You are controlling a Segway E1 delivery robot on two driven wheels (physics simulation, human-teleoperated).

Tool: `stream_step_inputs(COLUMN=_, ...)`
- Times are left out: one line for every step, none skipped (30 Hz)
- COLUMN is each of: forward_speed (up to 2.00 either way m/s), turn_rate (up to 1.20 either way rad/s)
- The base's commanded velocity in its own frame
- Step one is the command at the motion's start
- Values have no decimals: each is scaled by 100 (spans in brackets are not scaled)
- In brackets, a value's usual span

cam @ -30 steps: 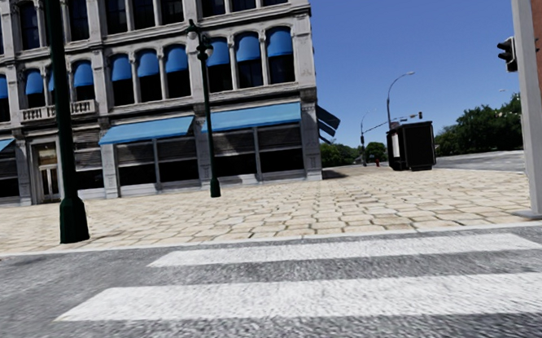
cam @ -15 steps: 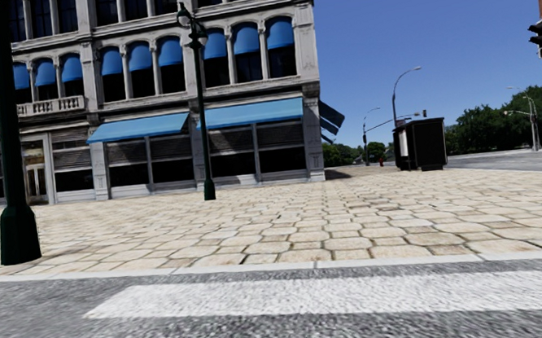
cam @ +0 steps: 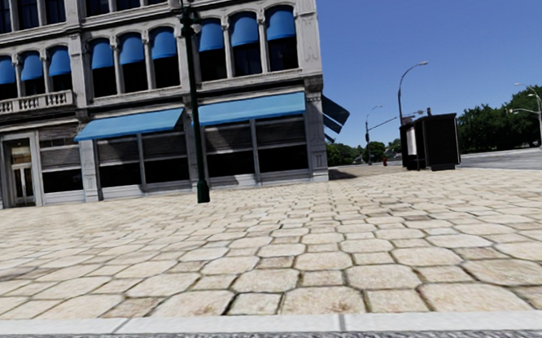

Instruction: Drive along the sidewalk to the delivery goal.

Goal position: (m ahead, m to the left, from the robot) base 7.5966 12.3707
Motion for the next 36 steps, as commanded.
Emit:
stream_step_inputs(forward_speed=154, turn_rate=5)
stream_step_inputs(forward_speed=154, turn_rate=5)
stream_step_inputs(forward_speed=153, turn_rate=6)
stream_step_inputs(forward_speed=153, turn_rate=6)
stream_step_inputs(forward_speed=153, turn_rate=7)
stream_step_inputs(forward_speed=153, turn_rate=7)
stream_step_inputs(forward_speed=153, turn_rate=8)
stream_step_inputs(forward_speed=153, turn_rate=11)
stream_step_inputs(forward_speed=153, turn_rate=11)
stream_step_inputs(forward_speed=153, turn_rate=14)
stream_step_inputs(forward_speed=153, turn_rate=17)
stream_step_inputs(forward_speed=153, turn_rate=18)
stream_step_inputs(forward_speed=153, turn_rate=18)
stream_step_inputs(forward_speed=153, turn_rate=21)
stream_step_inputs(forward_speed=153, turn_rate=23)
stream_step_inputs(forward_speed=153, turn_rate=23)
stream_step_inputs(forward_speed=153, turn_rate=24)
stream_step_inputs(forward_speed=153, turn_rate=25)
stream_step_inputs(forward_speed=153, turn_rate=25)
stream_step_inputs(forward_speed=153, turn_rate=25)
stream_step_inputs(forward_speed=153, turn_rate=26)
stream_step_inputs(forward_speed=153, turn_rate=27)
stream_step_inputs(forward_speed=153, turn_rate=30)
stream_step_inputs(forward_speed=153, turn_rate=30)
stream_step_inputs(forward_speed=153, turn_rate=35)
stream_step_inputs(forward_speed=153, turn_rate=37)
stream_step_inputs(forward_speed=153, turn_rate=39)
stream_step_inputs(forward_speed=153, turn_rate=39)
stream_step_inputs(forward_speed=154, turn_rate=40)
stream_step_inputs(forward_speed=154, turn_rate=40)
stream_step_inputs(forward_speed=154, turn_rate=40)
stream_step_inputs(forward_speed=154, turn_rate=40)
stream_step_inputs(forward_speed=154, turn_rate=40)
stream_step_inputs(forward_speed=154, turn_rate=40)
stream_step_inputs(forward_speed=154, turn_rate=41)
stream_step_inputs(forward_speed=154, turn_rate=41)
